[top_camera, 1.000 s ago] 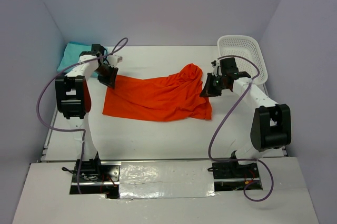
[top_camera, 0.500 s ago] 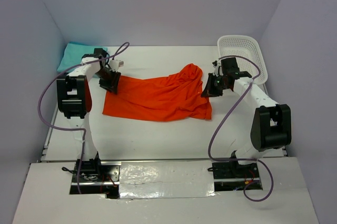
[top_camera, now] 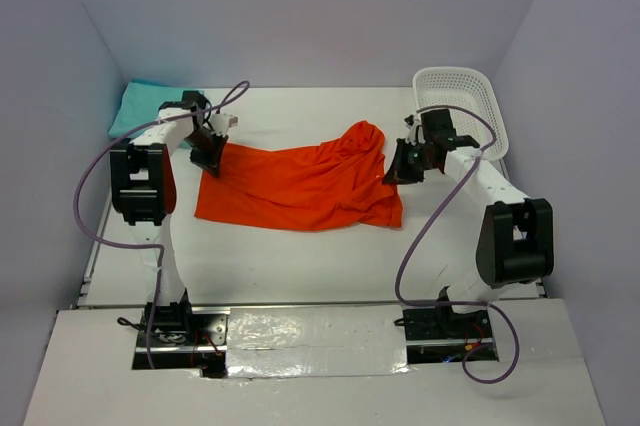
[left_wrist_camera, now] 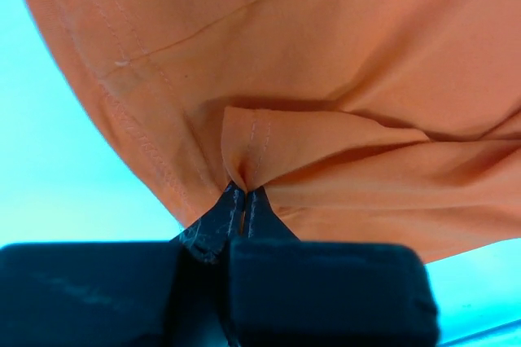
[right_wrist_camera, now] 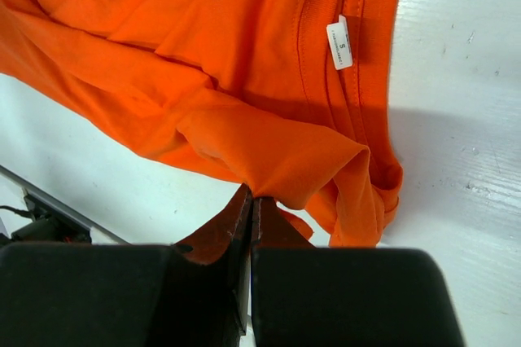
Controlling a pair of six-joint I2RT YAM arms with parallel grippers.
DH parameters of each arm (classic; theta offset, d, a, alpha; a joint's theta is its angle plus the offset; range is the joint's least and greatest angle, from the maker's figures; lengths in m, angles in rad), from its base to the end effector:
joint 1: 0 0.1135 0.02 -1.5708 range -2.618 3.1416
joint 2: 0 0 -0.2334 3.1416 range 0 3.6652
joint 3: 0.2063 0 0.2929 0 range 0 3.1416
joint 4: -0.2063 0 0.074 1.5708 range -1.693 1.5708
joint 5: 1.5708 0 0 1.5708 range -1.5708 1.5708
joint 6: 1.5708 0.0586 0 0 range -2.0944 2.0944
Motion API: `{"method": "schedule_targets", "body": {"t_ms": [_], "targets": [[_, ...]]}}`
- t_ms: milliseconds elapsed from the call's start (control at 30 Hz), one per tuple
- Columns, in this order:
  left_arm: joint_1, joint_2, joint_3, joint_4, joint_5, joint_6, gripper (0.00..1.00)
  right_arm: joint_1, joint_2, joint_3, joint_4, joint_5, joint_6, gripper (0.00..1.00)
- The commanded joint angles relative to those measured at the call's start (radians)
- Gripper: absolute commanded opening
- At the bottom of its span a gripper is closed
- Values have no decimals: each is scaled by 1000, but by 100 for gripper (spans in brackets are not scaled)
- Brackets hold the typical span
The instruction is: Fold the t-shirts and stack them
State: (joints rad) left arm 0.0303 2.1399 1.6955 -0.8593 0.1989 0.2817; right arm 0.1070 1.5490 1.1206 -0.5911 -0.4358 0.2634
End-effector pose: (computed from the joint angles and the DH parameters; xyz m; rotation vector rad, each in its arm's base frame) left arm 0.4652 0.0025 0.1142 0.3938 2.8122 -0.2206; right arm 0.3625 0.0638 0.1740 0.0407 2.5992 0.6997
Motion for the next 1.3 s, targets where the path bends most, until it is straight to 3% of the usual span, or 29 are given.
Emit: {"method": "schedule_targets", "body": {"t_ms": [0, 100, 200, 233, 267, 300, 400, 467, 600, 633, 833, 1000, 1267], "targets": [[0, -12, 91, -44, 14, 8, 0, -15, -37, 59, 1, -23, -7, 0], [0, 8, 278, -110, 40, 37, 0, -32, 23, 174, -31, -47, -6, 0], [13, 38, 597, -130, 69, 28, 0, -87, 117, 475, -116, -61, 8, 0], [22, 34, 742, -115, 73, 24, 0, -98, 140, 672, -136, -63, 13, 0], [26, 16, 788, -86, 70, 19, 0, -99, 189, 782, -180, -66, 19, 0], [33, -13, 782, 18, 68, 17, 0, -146, 213, 990, -202, -69, 40, 0], [54, -204, 611, 280, 54, 16, 0, -179, 284, 1277, -248, -93, 91, 0], [71, -296, 580, 331, 63, 5, 0, -185, 239, 1279, -208, -93, 122, 0], [77, -293, 613, 203, 86, 43, 0, -178, 4, 867, 0, -103, 151, 0], [76, -301, 590, 174, 85, 68, 0, -176, -45, 684, 29, -66, 149, 0], [76, -351, 247, -55, 59, 137, 0, -141, -248, 109, 111, -64, 140, 0], [80, -336, -108, -187, -6, 201, 0, -115, -317, -253, 159, -63, 189, 0], [88, -333, -428, -156, -159, 175, 0, -67, -369, -541, 151, -38, 227, 0]]}}
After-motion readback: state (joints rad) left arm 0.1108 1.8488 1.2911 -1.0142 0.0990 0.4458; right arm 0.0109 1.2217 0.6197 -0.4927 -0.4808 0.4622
